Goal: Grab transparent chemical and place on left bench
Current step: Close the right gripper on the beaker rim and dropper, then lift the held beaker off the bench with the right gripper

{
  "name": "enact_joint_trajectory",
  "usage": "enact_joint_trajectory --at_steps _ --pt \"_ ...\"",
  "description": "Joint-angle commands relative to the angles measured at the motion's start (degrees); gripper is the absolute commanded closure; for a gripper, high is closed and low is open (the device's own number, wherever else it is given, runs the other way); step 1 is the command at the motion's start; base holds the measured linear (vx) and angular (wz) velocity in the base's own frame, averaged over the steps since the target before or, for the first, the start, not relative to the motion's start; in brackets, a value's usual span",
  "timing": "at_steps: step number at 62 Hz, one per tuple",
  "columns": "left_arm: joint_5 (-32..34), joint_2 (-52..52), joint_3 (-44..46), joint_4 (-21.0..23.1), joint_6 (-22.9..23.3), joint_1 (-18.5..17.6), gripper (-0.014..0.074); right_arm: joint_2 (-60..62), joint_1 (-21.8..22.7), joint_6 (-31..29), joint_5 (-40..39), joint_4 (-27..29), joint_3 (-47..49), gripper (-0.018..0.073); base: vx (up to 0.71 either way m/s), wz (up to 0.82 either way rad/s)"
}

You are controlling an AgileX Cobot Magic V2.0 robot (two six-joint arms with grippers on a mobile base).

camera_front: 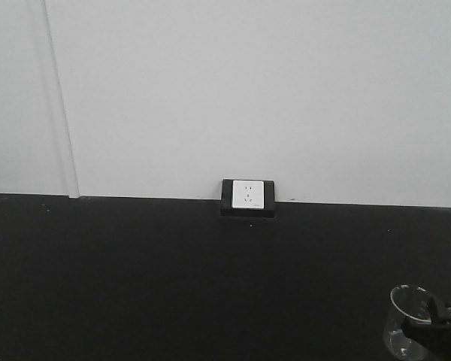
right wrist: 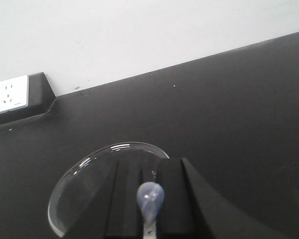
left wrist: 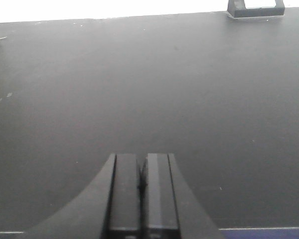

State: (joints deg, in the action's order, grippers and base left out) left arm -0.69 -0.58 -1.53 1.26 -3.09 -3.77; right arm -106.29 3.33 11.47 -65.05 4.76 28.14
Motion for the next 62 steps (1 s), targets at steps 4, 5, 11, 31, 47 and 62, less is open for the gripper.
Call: enact_joint_trajectory --at_steps 4,5,11,31,47,62 --pt "4.5 -1.1 -0.9 0.0 0.4 -0.1 0.0600 2.2 0.2 -0.1 -8.8 -0.4 1.0 0.0456 0.00 0.00" --pt "4.5 -1.1 -0.9 0.0 0.4 -0.1 0.0600 2.2 0.2 -0.1 -8.8 -0.4 1.0 0.0463 0.00 0.00" --pt "4.5 -1.1 -0.9 0.0 0.4 -0.1 0.0600 2.2 0.2 -0.4 -8.8 -0.4 1.0 0.0508 0.00 0.00" --pt "4.5 -1.1 -0.9 0.0 0.4 -0.1 0.0600 3.1 0.2 -4.6 -9.3 -0.6 1.0 0.0567 0.00 0.00" --pt "4.5 -1.1 -0.9 0.0 0.4 -0.1 0.0600 10.5 0.2 -8.0 -8.5 -3.7 1.2 0.0564 0.00 0.00" --pt "4.5 -1.1 -0.9 0.0 0.4 -0.1 0.0600 22.6 0.2 -8.9 1.6 -5.7 1.2 0.0564 0.00 0.00"
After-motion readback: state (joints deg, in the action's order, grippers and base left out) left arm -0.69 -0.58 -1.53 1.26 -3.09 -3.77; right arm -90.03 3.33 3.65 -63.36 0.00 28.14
